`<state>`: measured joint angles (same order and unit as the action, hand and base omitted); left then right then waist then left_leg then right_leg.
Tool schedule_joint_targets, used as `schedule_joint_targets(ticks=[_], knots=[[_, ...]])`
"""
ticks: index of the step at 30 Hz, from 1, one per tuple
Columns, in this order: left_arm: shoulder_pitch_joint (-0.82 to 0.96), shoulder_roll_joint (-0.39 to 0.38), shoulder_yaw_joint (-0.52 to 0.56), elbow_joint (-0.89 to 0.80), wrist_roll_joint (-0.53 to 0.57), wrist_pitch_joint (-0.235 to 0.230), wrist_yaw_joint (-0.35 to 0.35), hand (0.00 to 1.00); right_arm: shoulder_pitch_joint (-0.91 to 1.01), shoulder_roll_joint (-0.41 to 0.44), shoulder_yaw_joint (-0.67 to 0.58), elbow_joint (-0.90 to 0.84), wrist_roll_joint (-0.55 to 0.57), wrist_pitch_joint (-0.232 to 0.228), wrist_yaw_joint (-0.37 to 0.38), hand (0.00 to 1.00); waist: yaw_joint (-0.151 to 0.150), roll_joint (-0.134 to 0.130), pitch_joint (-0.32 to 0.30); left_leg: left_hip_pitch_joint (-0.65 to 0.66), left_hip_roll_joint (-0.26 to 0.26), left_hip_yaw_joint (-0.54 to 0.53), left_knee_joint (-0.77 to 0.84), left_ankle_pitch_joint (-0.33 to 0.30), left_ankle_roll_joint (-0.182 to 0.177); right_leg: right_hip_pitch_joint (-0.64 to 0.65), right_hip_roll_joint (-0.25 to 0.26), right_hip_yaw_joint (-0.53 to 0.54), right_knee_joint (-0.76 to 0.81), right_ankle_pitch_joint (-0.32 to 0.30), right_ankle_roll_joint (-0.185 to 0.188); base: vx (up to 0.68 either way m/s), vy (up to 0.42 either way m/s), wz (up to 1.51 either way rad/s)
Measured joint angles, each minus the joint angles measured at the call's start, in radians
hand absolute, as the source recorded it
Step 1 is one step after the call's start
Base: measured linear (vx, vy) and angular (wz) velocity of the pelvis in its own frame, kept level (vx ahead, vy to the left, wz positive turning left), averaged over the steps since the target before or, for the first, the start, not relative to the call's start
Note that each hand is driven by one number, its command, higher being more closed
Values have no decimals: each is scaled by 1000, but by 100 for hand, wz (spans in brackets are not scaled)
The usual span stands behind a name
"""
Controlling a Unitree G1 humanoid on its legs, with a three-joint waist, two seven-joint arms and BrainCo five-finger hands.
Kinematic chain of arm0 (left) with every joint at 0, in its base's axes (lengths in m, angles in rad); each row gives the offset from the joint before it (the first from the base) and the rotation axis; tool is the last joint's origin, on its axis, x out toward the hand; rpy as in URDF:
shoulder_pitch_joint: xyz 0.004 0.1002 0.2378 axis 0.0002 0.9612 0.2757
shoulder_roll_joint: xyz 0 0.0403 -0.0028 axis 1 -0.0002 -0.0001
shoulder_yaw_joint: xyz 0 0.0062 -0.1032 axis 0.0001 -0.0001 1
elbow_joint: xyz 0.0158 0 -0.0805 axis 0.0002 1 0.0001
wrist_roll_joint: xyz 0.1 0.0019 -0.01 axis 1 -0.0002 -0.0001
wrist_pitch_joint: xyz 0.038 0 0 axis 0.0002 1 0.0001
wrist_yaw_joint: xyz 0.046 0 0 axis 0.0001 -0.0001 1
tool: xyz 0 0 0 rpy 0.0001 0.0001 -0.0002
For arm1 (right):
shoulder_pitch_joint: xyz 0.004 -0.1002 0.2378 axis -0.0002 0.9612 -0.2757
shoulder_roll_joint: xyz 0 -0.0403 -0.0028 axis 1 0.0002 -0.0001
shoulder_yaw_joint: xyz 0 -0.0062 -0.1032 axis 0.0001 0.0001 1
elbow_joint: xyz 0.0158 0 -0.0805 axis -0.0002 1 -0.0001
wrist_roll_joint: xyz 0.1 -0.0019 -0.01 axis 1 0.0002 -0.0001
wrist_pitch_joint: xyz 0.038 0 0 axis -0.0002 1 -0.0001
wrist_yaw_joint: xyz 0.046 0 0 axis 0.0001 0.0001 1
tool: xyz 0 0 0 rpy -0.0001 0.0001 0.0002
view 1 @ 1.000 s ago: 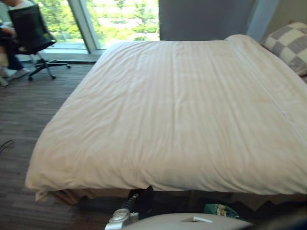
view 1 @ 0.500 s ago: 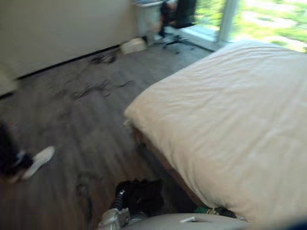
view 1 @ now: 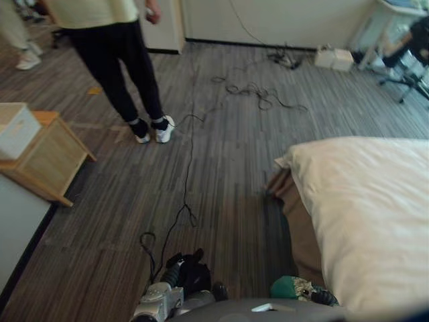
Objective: Tidy the bed and pick cloth on bed and put in laundry
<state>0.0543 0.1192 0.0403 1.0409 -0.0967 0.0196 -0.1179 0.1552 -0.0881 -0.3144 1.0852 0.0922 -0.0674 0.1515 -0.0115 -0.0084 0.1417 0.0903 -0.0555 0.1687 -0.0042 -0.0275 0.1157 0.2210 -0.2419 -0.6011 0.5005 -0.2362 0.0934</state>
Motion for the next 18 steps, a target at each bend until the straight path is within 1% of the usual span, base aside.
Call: schedule_joint_targets(ticks=[1, 2, 3, 5, 6, 7, 8, 9, 10, 11, 12, 18], knots=[[-3, 4, -3, 4, 2, 8, -12, 100, 15, 4, -8, 2, 8, -11, 3, 100, -3, 0, -1, 4, -3, -63, -5, 0, -3, -45, 47, 113, -54, -15, 12, 70, 9, 140], [-4, 3, -3, 3, 1, 12, -15, 100, 23, 8, -14, 2, 16, -17, 3, 100, -4, 0, -1, 5, -6, -86, -8, 3, -7, -59, 64, 151, -87, -15, 13, 139, -11, 158], [-14, 3, -1, 3, 1, 14, -18, 100, 30, 13, -18, 2, 39, -21, 4, 100, -1, 0, -1, 8, -14, -124, -16, 5, -11, -80, 86, 230, -157, -14, 12, 119, -27, 101], [-16, 3, 6, 3, 2, 14, -28, 100, 31, 21, -17, 0, 46, -21, 4, 100, 1, -3, -3, 16, -25, -124, -29, 6, -13, -94, 99, 320, -244, 2, 4, 159, -63, 82], [-15, 3, 20, 2, 2, 14, -30, 100, 30, 33, -13, -8, 57, -20, 3, 100, 6, -16, -11, 16, -45, -125, -31, 3, -18, -98, 85, 329, -288, 79, -8, 140, -78, 40], [-14, 1, 37, 2, 4, 14, -31, 100, 30, 39, -12, -9, 67, -18, 3, 100, 11, -22, -15, 16, -54, -120, -31, -3, -26, -98, 69, 320, -294, 99, -5, 138, -114, -4], [-7, -19, 77, 1, 11, 13, -31, 100, 29, 44, -5, -25, 81, -11, 1, 100, 16, -20, -23, 21, -41, -61, -28, -31, -45, -90, 64, 308, -302, 91, -1, 112, -140, -9], [11, -35, 92, 1, 12, 13, -33, 100, 34, 37, 9, -46, 83, 0, 2, 100, 10, -7, -29, 22, -11, 55, -20, -40, -67, -85, 64, 305, -305, 91, -1, 107, -163, -2], [14, -42, 95, 0, 12, 12, -34, 100, 38, 34, 10, -54, 83, 5, 1, 100, 3, -4, -28, 28, -8, 66, -20, -33, -63, -76, 66, 304, -307, 91, -1, 154, -167, 13], [17, -62, 99, -1, 14, 5, -37, 100, 44, 31, 11, -65, 83, 20, -3, 100, 3, 7, -34, 46, -6, 65, -29, -21, -61, -63, 71, 304, -312, 91, -1, 124, -101, 6], [52, -66, 121, -38, 50, -25, -74, 100, -1, 38, 116, -67, 81, 62, 22, 100, 0, -21, -64, 79, -10, 43, -101, 49, -70, -5, 103, 253, -416, 68, -22, 102, -64, 0], [52, -68, 131, -37, 48, -24, -73, 100, -1, 38, 115, -67, 82, 61, 23, 100, -2, -21, -64, 81, -4, 61, -101, 46, -75, -6, 105, 260, -424, 70, -24, -1, -2, -6]])
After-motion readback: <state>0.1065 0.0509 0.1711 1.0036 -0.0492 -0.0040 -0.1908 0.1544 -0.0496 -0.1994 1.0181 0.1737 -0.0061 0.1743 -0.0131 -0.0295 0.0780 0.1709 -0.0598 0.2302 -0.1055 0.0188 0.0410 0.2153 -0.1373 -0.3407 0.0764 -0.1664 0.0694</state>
